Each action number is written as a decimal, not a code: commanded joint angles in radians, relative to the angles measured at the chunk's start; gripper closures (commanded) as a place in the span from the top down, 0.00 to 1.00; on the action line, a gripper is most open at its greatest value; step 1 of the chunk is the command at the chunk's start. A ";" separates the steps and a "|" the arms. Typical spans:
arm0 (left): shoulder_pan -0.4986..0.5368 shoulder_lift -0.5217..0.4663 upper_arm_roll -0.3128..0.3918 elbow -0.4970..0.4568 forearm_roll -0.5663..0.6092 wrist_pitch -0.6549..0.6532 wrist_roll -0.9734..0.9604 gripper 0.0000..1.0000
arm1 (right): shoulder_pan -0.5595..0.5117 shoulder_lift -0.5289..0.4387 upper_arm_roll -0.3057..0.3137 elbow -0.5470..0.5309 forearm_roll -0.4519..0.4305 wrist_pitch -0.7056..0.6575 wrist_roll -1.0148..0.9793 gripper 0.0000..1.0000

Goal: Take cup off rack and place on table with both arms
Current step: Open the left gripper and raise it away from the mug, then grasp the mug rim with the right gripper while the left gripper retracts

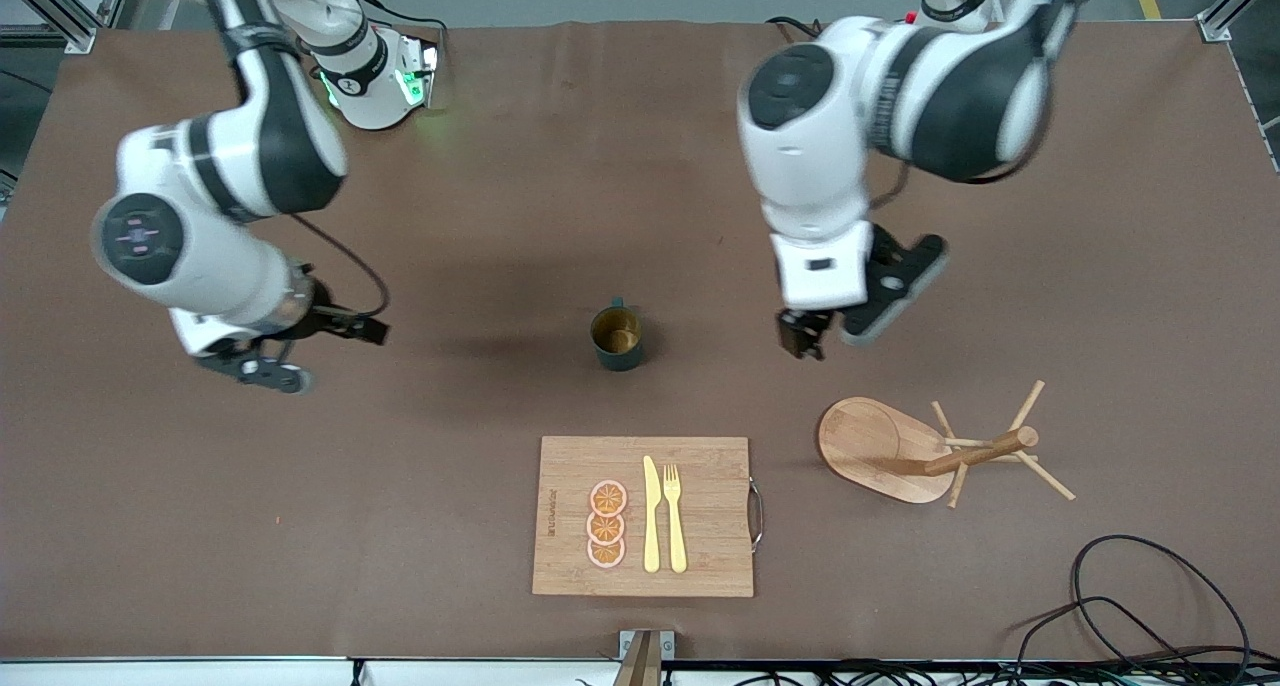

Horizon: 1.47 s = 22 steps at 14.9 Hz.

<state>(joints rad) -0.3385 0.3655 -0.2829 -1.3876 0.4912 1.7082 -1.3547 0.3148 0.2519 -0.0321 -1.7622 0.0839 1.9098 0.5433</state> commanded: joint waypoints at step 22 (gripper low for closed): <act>0.455 -0.241 0.039 0.015 -0.384 -0.205 1.213 1.00 | 0.420 0.345 -0.014 0.041 -0.013 0.480 0.368 0.51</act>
<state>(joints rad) 0.1314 0.1563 -0.2762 -1.3652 0.1252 1.5546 -0.1840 0.7198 0.5616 -0.0331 -1.7625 0.1107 2.3979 0.8989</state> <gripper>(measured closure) 0.000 0.251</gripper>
